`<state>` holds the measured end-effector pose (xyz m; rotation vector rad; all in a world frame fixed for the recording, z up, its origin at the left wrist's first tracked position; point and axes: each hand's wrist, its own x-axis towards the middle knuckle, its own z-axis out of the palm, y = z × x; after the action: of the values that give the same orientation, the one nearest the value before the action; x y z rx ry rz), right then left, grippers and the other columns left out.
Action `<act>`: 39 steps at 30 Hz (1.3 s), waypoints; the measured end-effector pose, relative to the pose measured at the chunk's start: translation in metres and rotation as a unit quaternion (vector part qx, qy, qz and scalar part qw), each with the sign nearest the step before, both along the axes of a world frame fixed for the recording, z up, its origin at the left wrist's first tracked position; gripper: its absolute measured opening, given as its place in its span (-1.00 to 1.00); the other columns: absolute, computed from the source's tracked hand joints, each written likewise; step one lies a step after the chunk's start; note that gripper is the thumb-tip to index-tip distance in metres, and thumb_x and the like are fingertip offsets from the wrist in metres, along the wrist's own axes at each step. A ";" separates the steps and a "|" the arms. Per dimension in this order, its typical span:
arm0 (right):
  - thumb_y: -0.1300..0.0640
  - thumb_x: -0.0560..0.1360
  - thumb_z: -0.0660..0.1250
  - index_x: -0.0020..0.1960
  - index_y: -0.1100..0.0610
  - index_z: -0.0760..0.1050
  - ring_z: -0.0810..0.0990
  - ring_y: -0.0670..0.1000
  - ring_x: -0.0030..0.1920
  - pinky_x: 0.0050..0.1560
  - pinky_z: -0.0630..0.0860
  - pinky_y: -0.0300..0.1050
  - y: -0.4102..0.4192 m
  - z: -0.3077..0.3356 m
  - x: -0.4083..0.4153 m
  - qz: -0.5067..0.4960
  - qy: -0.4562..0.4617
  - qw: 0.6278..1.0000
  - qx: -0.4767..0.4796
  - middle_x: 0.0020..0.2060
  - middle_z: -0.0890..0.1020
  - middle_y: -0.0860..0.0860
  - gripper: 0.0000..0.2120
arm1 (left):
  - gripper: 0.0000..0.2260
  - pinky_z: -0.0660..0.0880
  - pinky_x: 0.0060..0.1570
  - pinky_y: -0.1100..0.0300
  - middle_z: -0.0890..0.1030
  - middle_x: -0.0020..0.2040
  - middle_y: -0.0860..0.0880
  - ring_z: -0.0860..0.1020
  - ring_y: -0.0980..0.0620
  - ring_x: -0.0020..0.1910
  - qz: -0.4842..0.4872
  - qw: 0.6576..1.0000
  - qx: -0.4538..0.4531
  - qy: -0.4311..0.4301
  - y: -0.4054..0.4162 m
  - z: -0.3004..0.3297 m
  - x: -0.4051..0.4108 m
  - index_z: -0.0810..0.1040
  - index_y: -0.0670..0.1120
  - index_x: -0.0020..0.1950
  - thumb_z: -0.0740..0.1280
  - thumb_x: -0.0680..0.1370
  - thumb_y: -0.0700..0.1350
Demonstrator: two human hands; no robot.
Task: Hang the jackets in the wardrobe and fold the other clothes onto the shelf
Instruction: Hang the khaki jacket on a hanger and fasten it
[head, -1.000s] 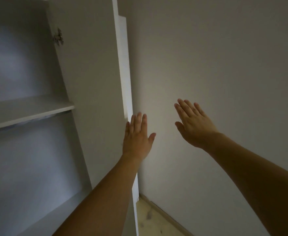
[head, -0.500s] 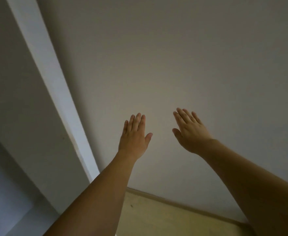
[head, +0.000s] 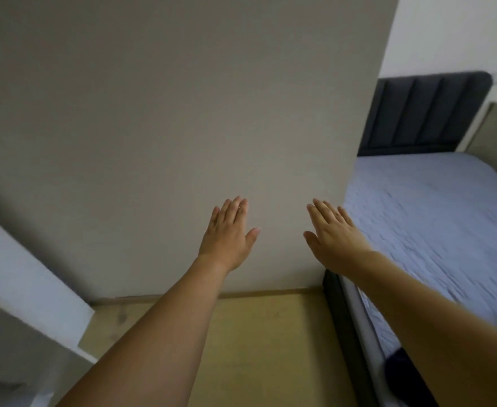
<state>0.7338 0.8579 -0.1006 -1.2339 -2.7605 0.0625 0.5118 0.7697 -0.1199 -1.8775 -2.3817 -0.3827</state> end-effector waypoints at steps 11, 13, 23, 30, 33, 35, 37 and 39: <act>-0.06 0.65 -0.05 0.58 0.12 -0.17 -0.19 0.02 0.55 0.50 -0.27 -0.03 0.023 -0.077 0.174 -0.111 -0.020 0.987 -0.116 0.57 -0.13 0.05 -0.41 | -0.40 -0.14 0.52 0.00 -0.01 0.60 -0.08 -0.05 -0.04 0.57 -0.068 0.991 -0.109 -0.038 0.057 -0.085 0.158 -0.04 -0.11 0.59 0.02 0.65 0.16; -0.06 0.66 -0.05 0.58 0.12 -0.18 -0.20 0.01 0.55 0.50 -0.28 -0.04 0.027 -0.090 0.217 -0.125 -0.021 0.983 -0.134 0.56 -0.14 0.04 -0.41 | -0.40 -0.14 0.52 0.00 -0.01 0.60 -0.08 -0.04 -0.04 0.57 -0.077 0.988 -0.123 -0.045 0.069 -0.095 0.201 -0.02 -0.10 0.59 0.03 0.64 0.16; -0.04 0.65 -0.01 0.58 0.12 -0.13 -0.14 0.04 0.55 0.51 -0.22 0.00 0.072 -0.152 0.455 -0.171 -0.037 0.965 -0.197 0.57 -0.10 0.05 -0.41 | -0.42 -0.13 0.51 0.00 0.03 0.59 -0.05 0.00 -0.03 0.56 -0.091 0.980 -0.159 -0.076 0.115 -0.158 0.422 0.06 -0.08 0.58 0.08 0.63 0.16; 0.02 0.63 0.04 0.57 0.11 -0.08 -0.08 0.04 0.55 0.51 -0.17 0.02 0.097 -0.181 0.544 -0.207 -0.057 0.950 -0.229 0.56 -0.04 0.04 -0.42 | -0.45 -0.02 0.50 -0.02 0.09 0.58 -0.08 0.05 -0.02 0.55 -0.085 0.970 -0.179 -0.143 0.148 -0.179 0.496 0.12 -0.12 0.56 0.13 0.64 0.10; 0.02 0.61 0.06 0.57 0.10 -0.07 -0.07 0.02 0.55 0.52 -0.15 0.02 0.117 -0.201 0.580 -0.213 -0.064 0.946 -0.234 0.56 -0.02 0.03 -0.40 | -0.45 0.05 0.50 -0.03 0.11 0.57 -0.13 0.09 -0.07 0.54 -0.079 0.964 -0.193 -0.163 0.175 -0.200 0.520 0.14 -0.15 0.55 0.15 0.64 0.08; 0.02 0.60 0.06 0.57 0.09 -0.08 -0.05 0.02 0.55 0.52 -0.13 0.02 0.133 -0.217 0.615 -0.220 -0.071 0.942 -0.242 0.56 -0.02 0.03 -0.39 | -0.45 0.07 0.49 0.00 0.14 0.56 -0.15 0.11 -0.09 0.54 -0.073 0.961 -0.200 -0.178 0.194 -0.218 0.550 0.15 -0.17 0.55 0.16 0.64 0.06; 0.04 0.59 0.07 0.57 0.09 -0.08 -0.05 0.02 0.54 0.52 -0.12 0.02 0.144 -0.230 0.641 -0.221 -0.080 0.939 -0.249 0.56 -0.02 0.02 -0.38 | -0.45 0.06 0.50 0.04 0.14 0.56 -0.15 0.10 -0.08 0.54 -0.066 0.955 -0.220 -0.188 0.203 -0.232 0.573 0.14 -0.17 0.55 0.16 0.64 0.06; 0.03 0.60 0.07 0.57 0.08 -0.08 -0.05 0.02 0.54 0.51 -0.12 0.02 0.163 -0.244 0.678 -0.233 -0.088 0.932 -0.265 0.56 -0.03 0.01 -0.39 | -0.45 0.05 0.50 0.05 0.13 0.57 -0.15 0.10 -0.08 0.54 -0.073 0.947 -0.244 -0.198 0.219 -0.250 0.607 0.13 -0.16 0.56 0.15 0.64 0.06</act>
<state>1.4118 1.0204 -0.3449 -2.0878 -2.5829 0.7247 1.1184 0.9885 -0.3701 -2.3921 -2.8071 -0.2030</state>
